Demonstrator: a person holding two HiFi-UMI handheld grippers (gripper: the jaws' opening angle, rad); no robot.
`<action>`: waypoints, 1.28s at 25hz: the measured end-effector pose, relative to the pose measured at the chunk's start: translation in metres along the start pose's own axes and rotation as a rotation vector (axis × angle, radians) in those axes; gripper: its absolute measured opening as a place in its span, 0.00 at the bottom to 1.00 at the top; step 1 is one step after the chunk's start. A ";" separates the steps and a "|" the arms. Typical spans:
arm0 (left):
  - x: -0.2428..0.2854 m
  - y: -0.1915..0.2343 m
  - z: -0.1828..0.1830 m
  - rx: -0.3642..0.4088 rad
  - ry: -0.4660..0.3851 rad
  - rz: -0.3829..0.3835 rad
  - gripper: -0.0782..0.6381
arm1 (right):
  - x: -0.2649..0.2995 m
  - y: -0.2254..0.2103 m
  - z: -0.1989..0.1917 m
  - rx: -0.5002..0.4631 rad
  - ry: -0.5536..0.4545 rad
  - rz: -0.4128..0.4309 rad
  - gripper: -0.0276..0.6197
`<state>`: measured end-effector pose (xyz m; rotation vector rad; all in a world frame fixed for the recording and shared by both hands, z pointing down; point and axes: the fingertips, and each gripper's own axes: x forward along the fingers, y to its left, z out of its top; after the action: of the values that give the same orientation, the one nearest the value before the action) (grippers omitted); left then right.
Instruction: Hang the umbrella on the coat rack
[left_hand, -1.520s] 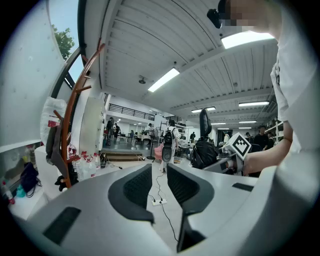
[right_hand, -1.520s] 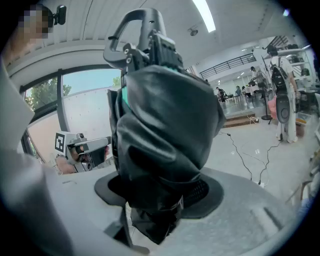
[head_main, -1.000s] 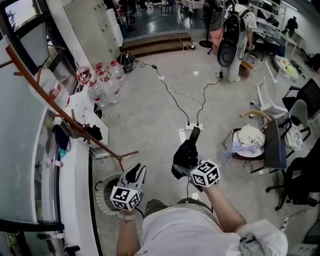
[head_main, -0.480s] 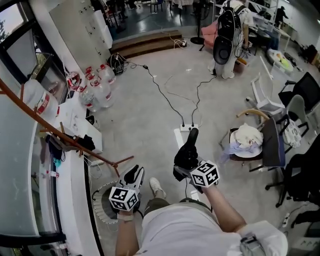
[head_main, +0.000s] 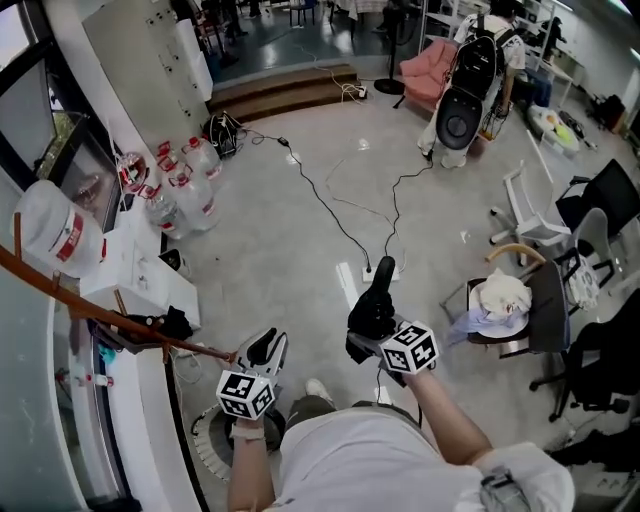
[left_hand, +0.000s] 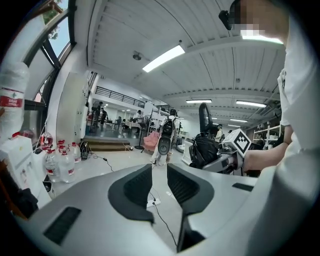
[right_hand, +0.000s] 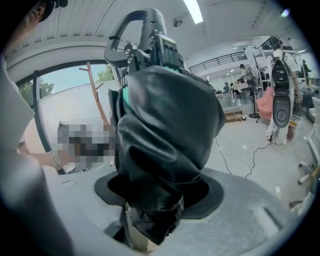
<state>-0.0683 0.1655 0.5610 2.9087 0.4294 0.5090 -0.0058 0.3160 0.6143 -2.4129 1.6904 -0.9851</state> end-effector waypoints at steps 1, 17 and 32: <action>0.003 0.015 0.004 -0.003 0.005 -0.001 0.22 | 0.013 -0.002 0.009 0.005 0.003 -0.001 0.44; 0.006 0.176 0.025 -0.061 0.011 0.079 0.22 | 0.187 0.007 0.103 -0.031 0.058 0.095 0.44; -0.048 0.250 0.018 -0.209 -0.042 0.420 0.22 | 0.316 0.077 0.152 -0.243 0.234 0.460 0.44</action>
<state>-0.0419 -0.0878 0.5803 2.7955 -0.2363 0.5075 0.0730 -0.0346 0.6133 -1.9285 2.4238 -1.0656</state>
